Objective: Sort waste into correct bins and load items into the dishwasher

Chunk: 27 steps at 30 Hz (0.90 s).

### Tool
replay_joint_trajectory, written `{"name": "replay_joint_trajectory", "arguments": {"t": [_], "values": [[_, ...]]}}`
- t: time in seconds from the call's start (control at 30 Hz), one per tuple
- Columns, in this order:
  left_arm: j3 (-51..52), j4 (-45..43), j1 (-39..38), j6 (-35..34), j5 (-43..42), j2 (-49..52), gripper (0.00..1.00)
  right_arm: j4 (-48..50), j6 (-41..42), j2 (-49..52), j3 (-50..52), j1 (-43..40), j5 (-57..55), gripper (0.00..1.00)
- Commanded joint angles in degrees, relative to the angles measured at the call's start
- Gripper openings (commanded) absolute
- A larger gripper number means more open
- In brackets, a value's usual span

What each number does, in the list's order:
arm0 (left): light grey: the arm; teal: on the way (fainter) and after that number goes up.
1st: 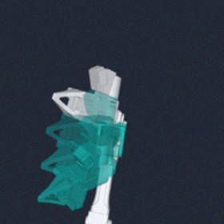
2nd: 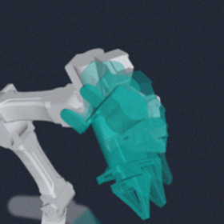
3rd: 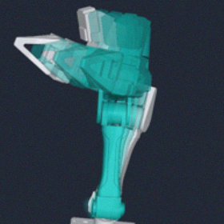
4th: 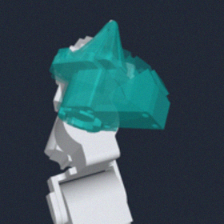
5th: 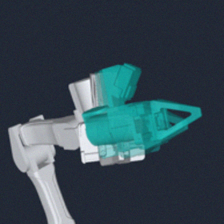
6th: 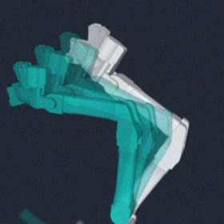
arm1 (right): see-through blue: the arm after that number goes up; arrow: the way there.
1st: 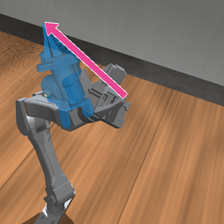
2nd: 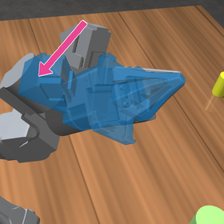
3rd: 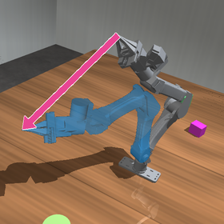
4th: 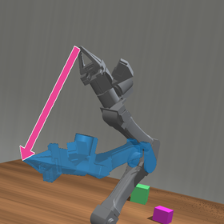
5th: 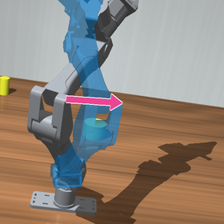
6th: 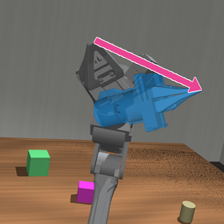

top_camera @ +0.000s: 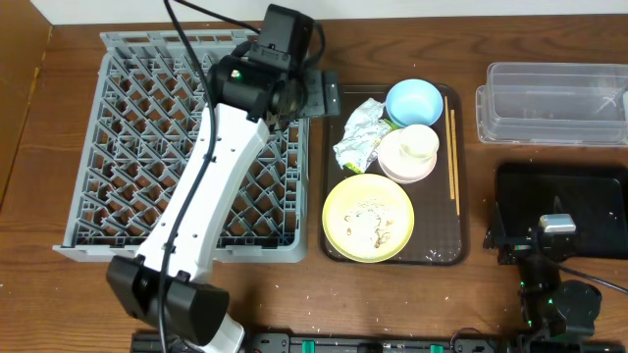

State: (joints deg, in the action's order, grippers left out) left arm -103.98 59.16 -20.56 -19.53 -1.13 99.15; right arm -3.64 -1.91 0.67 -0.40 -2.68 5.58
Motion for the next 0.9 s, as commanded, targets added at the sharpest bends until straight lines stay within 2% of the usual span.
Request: {"name": "replay_joint_trajectory", "arguments": {"t": [0.0,0.3,0.43,0.7,0.87], "values": [[0.81,-1.57,-0.33,-0.11,0.07,2.97,0.87,-0.24,0.59,-0.37,0.04,-0.66,0.28,0.99],[0.81,-4.74,-1.92,-0.28,-1.7,10.84,0.63,-0.24,0.59,-0.37,0.07,-0.66,0.28,0.99],[0.81,-6.45,-3.04,-0.26,-4.72,13.73,0.63,-0.24,0.59,-0.39,0.07,-0.66,0.28,0.99],[0.81,-8.46,-4.94,-0.26,-4.68,19.17,0.63,-0.24,0.59,-0.39,0.04,-0.66,0.28,0.99],[0.46,-7.72,-4.04,-0.26,-4.68,18.43,0.65,-0.24,0.59,-0.37,0.04,-0.66,0.28,0.99]]}}
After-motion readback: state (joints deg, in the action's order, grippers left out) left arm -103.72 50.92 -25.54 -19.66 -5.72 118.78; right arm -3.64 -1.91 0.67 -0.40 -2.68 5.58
